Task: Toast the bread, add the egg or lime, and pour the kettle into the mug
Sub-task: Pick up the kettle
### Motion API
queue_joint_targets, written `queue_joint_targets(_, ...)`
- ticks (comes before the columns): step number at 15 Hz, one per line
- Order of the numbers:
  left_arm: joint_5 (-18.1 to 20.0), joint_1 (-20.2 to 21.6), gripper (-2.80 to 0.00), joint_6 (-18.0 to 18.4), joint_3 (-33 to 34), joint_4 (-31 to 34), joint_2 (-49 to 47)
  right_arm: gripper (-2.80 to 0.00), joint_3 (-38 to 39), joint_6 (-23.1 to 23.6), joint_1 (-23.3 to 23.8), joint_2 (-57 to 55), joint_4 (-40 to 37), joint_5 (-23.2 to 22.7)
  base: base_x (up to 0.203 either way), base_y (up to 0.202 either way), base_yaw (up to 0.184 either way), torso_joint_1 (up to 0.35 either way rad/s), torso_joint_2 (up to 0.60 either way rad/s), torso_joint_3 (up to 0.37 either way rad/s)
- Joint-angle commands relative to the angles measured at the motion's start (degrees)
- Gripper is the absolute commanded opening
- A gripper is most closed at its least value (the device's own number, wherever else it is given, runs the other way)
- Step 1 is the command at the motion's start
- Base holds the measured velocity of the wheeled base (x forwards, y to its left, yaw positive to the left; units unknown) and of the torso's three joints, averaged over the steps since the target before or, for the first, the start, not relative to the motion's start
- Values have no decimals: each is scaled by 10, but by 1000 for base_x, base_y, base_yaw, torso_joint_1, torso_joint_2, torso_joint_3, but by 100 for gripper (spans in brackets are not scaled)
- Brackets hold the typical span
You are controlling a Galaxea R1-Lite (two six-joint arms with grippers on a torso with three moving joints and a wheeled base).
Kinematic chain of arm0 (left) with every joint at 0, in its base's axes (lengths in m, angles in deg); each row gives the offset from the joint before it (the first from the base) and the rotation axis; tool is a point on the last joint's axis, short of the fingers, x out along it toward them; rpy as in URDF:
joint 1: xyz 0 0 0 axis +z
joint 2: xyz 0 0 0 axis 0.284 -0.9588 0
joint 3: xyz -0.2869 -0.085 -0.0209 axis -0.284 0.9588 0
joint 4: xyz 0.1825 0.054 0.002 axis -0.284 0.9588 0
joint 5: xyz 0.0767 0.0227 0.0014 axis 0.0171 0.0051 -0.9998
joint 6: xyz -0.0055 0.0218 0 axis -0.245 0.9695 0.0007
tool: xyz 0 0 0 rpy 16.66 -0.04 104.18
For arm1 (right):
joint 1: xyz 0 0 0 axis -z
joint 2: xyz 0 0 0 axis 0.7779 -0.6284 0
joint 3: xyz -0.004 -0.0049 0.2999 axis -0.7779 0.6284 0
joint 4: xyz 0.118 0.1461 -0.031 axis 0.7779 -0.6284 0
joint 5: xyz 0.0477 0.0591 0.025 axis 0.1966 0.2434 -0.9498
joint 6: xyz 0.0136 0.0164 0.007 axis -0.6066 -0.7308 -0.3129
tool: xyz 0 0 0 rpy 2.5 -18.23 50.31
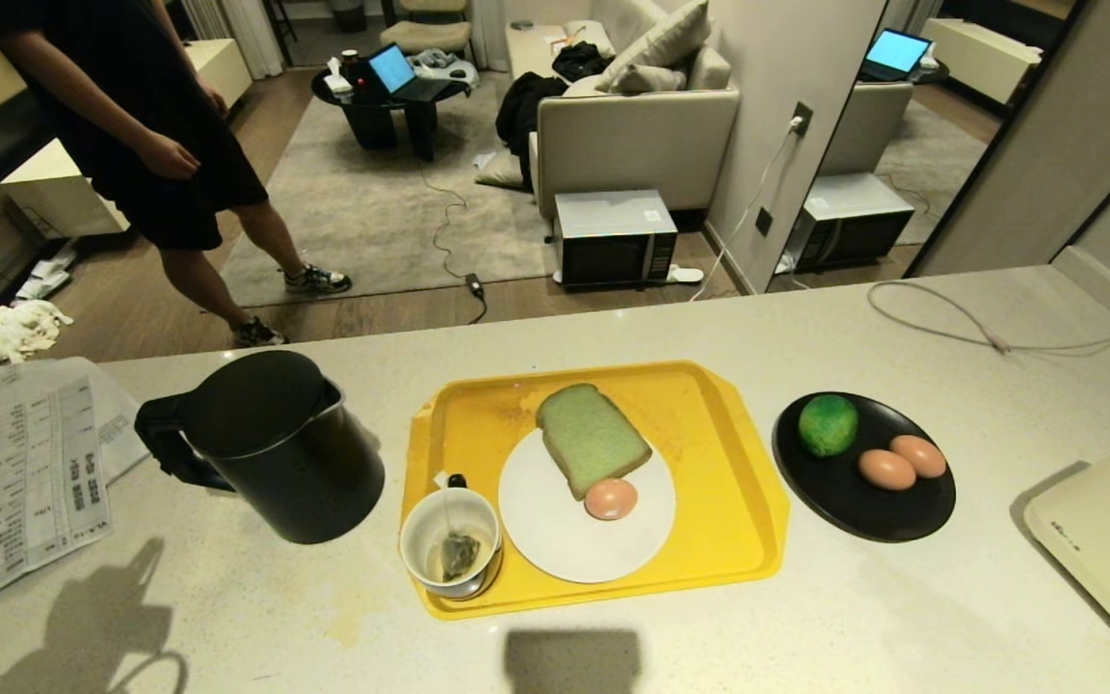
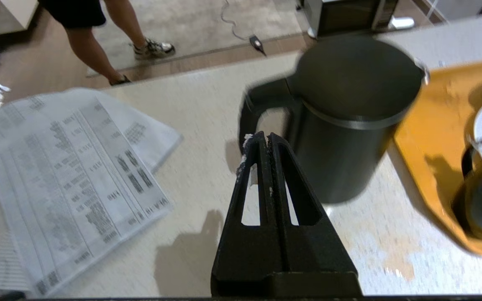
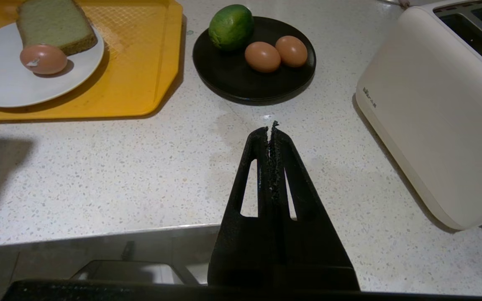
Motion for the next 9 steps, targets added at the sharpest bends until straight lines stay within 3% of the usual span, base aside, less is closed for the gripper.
queue_joint_targets(1,2,-5,-280,14,65,-34,-16,-280,1,0,0,-1,0,0,0,0,0,0,0,0)
queue_joint_targets(3,5,-10,-280,24,116,-76,-39,-280,1,0,0,-1,0,0,0,0,0,0,0,0)
queue_joint_targets(6,5,-34,-280,46,121,-86,-72,-280,1,0,0,-1,0,0,0,0,0,0,0,0)
queue_joint_targets(7,5,-35,0,50,121,-86,-83,-280,1,0,0,-1,0,0,0,0,0,0,0,0)
queue_joint_targets(9,5,-35,0,57,121,-91,-101,-280,1,0,0,-1,0,0,0,0,0,0,0,0)
